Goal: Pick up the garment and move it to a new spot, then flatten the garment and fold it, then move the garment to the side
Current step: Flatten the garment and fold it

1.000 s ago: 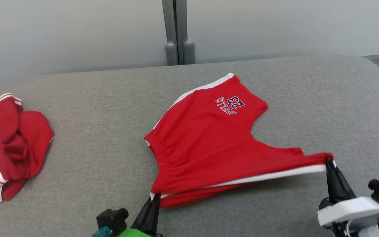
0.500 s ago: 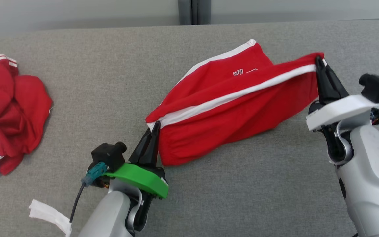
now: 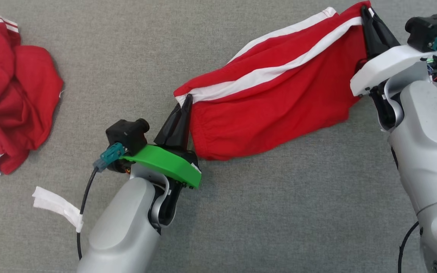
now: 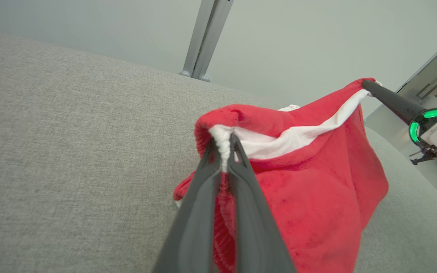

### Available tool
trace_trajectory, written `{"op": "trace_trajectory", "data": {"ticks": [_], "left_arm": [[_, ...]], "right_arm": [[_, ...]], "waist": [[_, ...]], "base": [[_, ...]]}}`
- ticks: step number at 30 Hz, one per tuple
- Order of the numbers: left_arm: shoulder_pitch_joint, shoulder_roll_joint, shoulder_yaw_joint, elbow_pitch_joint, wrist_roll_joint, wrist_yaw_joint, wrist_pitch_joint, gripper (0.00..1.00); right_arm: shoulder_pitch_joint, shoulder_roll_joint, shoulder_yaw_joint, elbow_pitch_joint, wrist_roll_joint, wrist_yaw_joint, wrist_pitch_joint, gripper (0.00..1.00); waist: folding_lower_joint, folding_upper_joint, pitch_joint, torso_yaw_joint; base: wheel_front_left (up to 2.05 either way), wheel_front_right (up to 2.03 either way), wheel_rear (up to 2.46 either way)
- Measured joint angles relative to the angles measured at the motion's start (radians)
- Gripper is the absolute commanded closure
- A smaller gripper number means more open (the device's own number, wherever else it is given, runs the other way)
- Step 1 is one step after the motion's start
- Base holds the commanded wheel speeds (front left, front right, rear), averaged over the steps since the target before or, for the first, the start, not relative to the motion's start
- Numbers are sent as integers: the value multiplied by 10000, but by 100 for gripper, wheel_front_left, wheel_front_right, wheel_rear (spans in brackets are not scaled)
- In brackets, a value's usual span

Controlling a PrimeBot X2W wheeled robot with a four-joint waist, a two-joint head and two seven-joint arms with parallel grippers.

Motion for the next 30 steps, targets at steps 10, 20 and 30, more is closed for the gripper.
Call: {"op": "trace_trajectory", "data": {"ticks": [10, 20, 30], "left_arm": [[-373, -2, -115, 127, -224, 307, 0, 0], [589, -4, 337, -360, -54, 564, 0, 0], [1222, -4, 646, -523, 295, 581, 0, 0]], "right_arm": [[-960, 148, -316, 1254, -832, 0, -261, 0], [233, -286, -535, 993, -1317, 0, -272, 0], [580, -408, -134, 2475, -865, 0, -171, 31]], "waist": [[0, 0, 512, 236], [0, 0, 355, 265], [0, 0, 263, 286]], "base": [[0, 0, 0], [0, 0, 0], [0, 0, 0]]}}
